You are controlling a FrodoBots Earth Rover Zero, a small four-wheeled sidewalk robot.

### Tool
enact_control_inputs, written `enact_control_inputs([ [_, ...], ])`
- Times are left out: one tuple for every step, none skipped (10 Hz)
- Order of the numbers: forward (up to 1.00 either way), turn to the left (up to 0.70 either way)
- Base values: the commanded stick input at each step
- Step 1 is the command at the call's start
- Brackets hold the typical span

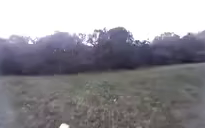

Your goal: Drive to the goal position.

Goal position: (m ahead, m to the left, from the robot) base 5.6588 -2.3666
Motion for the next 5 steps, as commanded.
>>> enact_control_inputs([
  [0.70, 0.00],
  [0.70, 0.00],
  [0.70, -0.04],
  [0.70, -0.05],
  [0.70, -0.06],
])
